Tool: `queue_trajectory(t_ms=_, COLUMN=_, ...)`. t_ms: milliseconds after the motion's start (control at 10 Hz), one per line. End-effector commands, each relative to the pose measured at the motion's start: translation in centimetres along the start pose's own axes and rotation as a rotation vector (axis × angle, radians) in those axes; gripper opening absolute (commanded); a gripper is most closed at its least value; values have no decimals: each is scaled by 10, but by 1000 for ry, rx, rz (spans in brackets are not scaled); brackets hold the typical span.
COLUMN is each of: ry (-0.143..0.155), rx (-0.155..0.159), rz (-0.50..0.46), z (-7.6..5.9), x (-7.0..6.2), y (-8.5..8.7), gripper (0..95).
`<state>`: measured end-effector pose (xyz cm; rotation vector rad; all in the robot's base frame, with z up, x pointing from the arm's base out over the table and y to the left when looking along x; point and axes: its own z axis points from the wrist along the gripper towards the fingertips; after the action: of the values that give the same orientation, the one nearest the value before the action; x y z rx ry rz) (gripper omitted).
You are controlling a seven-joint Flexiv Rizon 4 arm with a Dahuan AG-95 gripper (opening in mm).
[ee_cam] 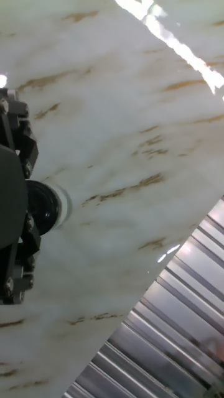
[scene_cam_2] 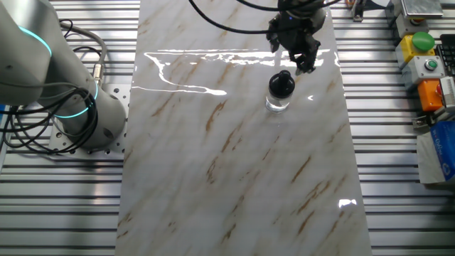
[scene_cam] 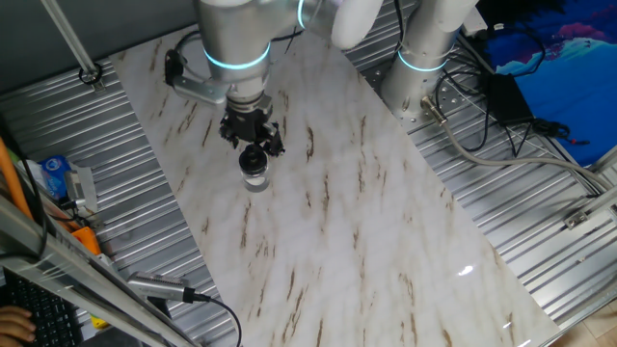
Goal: Unscrew the lid from the jar
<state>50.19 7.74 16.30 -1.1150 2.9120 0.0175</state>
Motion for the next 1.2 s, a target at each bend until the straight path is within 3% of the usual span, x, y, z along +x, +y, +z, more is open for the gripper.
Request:
queue_trajectory(t_ms=100, ry=-9, rx=1, rz=-29, z=7, x=4, y=-5, gripper=950)
queue_trajectory(t_ms=800, ry=-26, rx=-22, rz=-30, z=31, x=14, y=-17, gripper=950)
queue_trajectory(t_ms=1200, ry=-41, rx=-40, rz=-5, z=47, x=22, y=-14, gripper=950)
